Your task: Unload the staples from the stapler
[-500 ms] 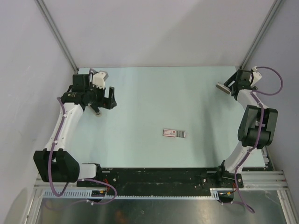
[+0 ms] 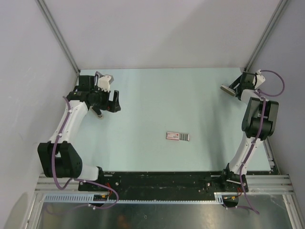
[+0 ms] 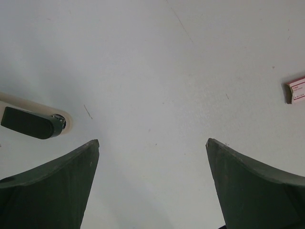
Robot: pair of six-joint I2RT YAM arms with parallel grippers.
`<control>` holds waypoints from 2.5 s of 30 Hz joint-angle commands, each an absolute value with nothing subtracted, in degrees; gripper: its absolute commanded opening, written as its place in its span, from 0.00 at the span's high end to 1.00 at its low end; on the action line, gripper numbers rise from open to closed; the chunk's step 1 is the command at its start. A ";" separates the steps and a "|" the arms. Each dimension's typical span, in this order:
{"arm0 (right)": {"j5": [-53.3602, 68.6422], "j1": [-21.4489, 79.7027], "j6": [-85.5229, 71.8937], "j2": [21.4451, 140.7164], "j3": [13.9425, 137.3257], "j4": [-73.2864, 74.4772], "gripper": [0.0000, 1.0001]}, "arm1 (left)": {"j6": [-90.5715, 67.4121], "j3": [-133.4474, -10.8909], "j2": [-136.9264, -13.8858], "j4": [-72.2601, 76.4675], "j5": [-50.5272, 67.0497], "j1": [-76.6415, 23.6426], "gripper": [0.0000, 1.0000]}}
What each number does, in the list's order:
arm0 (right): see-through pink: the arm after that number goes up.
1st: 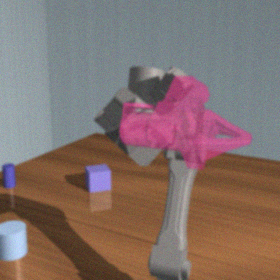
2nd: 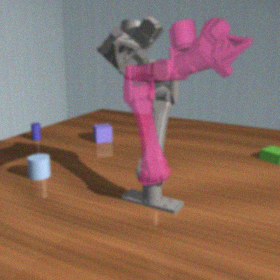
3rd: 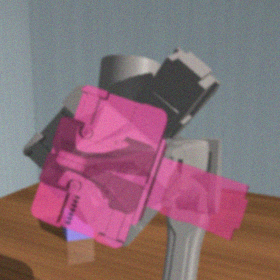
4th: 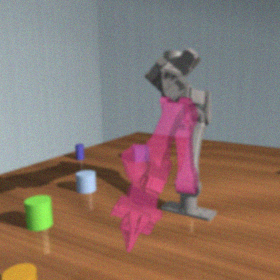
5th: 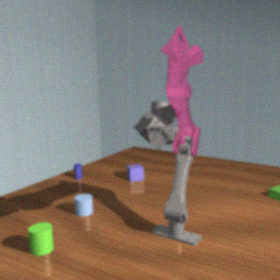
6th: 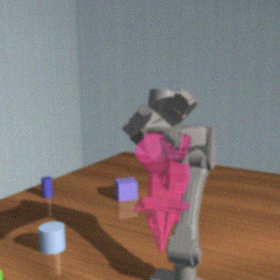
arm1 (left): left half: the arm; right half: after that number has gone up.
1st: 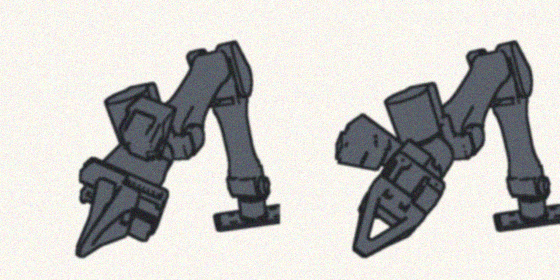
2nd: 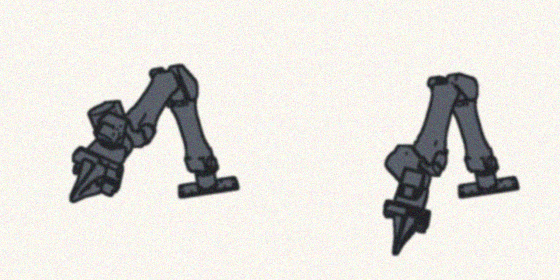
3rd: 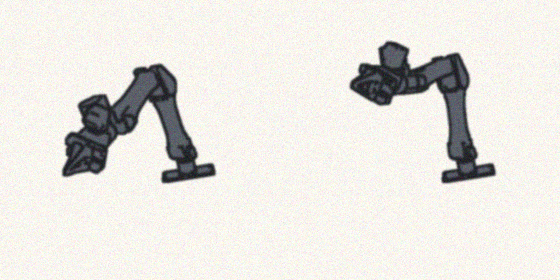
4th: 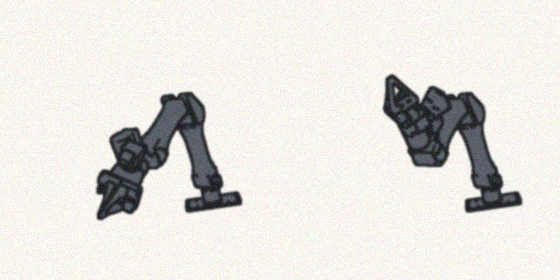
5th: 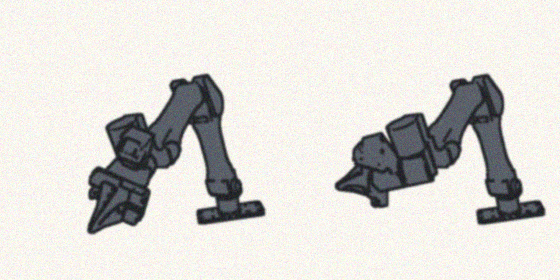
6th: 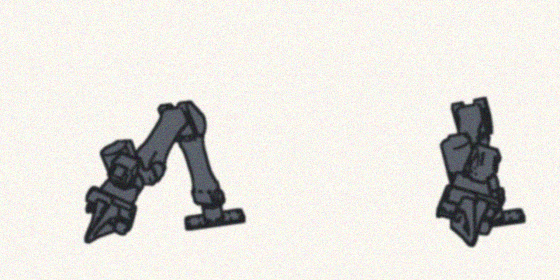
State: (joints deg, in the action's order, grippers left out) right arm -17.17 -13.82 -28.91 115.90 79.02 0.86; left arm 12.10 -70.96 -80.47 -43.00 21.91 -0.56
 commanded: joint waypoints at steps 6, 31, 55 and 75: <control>-16.34 -14.28 -28.66 125.92 94.82 3.06 0.12 | 14.17 -73.56 -81.51 -42.67 24.31 -0.18 0.01; -14.05 -10.89 -24.31 141.33 117.94 28.79 0.25 | 13.22 -72.72 -78.98 -41.60 24.50 -0.18 0.00; -7.60 21.32 -42.82 114.12 78.93 28.02 0.43 | 13.49 -66.13 -66.47 -41.66 23.48 -0.18 0.01; 5.48 35.08 -42.89 108.26 73.10 16.51 0.33 | 18.49 -62.18 -66.64 -41.79 22.88 -13.94 0.00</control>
